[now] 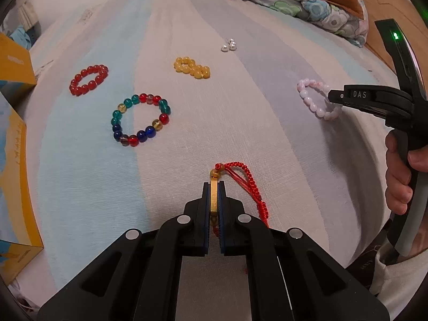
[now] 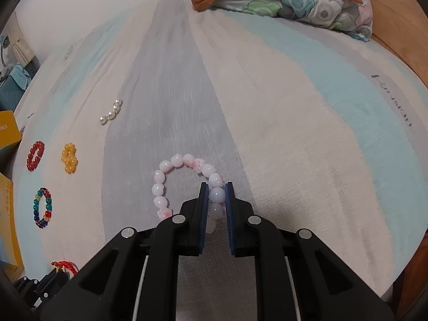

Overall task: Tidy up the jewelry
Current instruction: 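Grasp the second red cord bracelet with the left tool while the right tool grasps the pink-white bead bracelet, then carry both held bracelets over the open white box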

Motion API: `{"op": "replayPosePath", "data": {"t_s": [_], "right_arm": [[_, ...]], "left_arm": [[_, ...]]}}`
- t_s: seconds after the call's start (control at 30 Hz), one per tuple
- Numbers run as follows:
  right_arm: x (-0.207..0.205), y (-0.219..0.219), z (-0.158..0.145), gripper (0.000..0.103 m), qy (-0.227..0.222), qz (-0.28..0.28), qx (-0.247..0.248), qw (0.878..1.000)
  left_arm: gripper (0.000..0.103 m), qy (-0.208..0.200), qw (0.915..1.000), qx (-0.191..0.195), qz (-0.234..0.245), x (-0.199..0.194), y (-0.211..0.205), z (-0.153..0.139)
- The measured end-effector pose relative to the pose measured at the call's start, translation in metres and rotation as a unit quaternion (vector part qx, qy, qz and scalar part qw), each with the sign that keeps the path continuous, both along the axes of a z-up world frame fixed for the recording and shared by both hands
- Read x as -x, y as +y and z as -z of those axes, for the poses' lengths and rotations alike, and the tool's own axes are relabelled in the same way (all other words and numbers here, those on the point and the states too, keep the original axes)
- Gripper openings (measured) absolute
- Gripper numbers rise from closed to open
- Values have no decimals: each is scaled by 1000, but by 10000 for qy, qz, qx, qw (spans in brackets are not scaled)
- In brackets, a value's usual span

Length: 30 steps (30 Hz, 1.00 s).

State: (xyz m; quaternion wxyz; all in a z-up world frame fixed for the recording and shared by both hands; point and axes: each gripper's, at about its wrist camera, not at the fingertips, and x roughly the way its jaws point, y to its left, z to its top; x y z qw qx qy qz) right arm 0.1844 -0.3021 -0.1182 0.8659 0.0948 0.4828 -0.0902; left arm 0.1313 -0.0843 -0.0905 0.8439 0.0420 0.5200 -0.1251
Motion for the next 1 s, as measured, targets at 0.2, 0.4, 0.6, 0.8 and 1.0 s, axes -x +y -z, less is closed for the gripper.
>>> {"op": "replayPosePath", "data": {"t_s": [0.2,0.4,0.6,0.8,1.0], "right_arm": [[3,1,-10,12,-166,-38,-1,9999],[9,1,-20,12,-324,-60,-42,9994],[18,2,-37,12,-586,-123,-100,9982],[26,6,-51,12,-744,-165,-72,9971],[30,6,-57,12,-776,-164,-63,9968]], "left_arm": [[4,-60,9999,60,-57,2,4,-6],[4,-121,9998,122,-65,3,6,-12],[4,-219,9995,196,-99,6,12,-22],[4,-298,9992,215,-143,7,17,-29],[4,-397,9987,252,-178,10,20,-39]]}}
